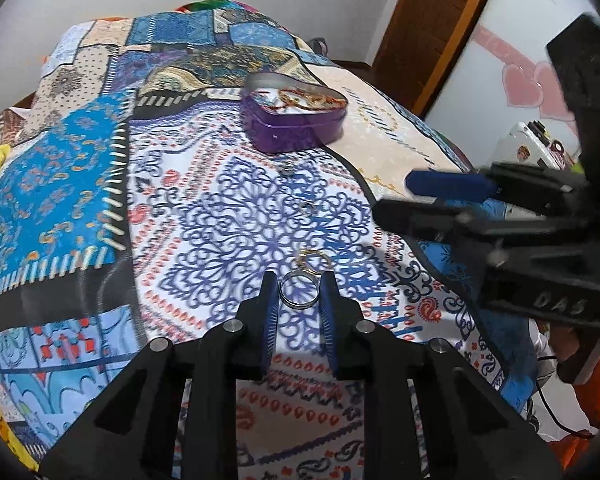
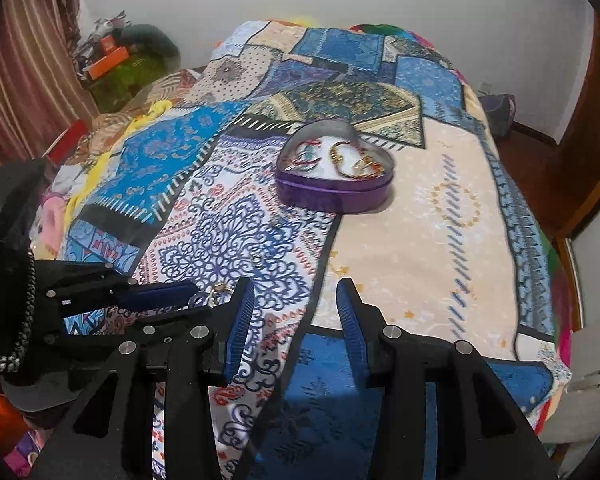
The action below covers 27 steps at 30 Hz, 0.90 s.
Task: Organize jewelry
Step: 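Move both tools toward the remaining gold rings on the quilt, then grasp a small gold ring with the left tool and lift it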
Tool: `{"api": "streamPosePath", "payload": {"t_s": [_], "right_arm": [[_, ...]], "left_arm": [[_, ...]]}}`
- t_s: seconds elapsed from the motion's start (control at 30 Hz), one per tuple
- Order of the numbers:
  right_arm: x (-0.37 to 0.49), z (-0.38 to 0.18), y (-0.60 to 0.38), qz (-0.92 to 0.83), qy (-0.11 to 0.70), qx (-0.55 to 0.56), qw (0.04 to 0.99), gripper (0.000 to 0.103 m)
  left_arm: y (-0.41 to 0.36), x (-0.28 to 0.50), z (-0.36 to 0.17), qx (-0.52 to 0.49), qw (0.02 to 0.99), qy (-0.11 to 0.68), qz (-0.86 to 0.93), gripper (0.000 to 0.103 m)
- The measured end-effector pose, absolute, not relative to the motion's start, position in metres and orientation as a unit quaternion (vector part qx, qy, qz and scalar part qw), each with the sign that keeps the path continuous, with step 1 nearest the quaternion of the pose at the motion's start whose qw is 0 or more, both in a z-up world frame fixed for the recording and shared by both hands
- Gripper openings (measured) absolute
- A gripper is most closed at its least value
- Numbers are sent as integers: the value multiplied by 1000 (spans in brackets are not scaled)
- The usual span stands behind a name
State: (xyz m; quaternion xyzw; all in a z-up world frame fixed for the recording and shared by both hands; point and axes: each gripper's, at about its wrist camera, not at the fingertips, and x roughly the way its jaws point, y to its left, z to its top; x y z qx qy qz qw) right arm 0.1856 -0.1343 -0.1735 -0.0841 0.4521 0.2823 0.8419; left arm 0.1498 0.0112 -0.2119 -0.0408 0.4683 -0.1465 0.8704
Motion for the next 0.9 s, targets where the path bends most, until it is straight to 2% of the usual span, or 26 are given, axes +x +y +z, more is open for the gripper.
{"api": "streamPosePath", "payload": {"t_s": [0.4, 0.53, 0.6, 0.63, 0.9], "right_arm": [[176, -198, -92, 337, 478, -118, 803, 39], [173, -206, -78, 346, 471, -148, 798, 32], [174, -207, -76, 345, 470, -152, 798, 24], [174, -207, -76, 346, 470, -152, 798, 16], [173, -203, -82, 343, 465, -145, 803, 14]], "left_arm": [[65, 131, -202, -78, 888, 444, -88, 20], [72, 128, -198, -85, 892, 437, -83, 20], [72, 129, -196, -86, 893, 435, -83, 20], [72, 129, -196, -86, 893, 434, -84, 20], [64, 136, -185, -79, 898, 422, -90, 20]]}}
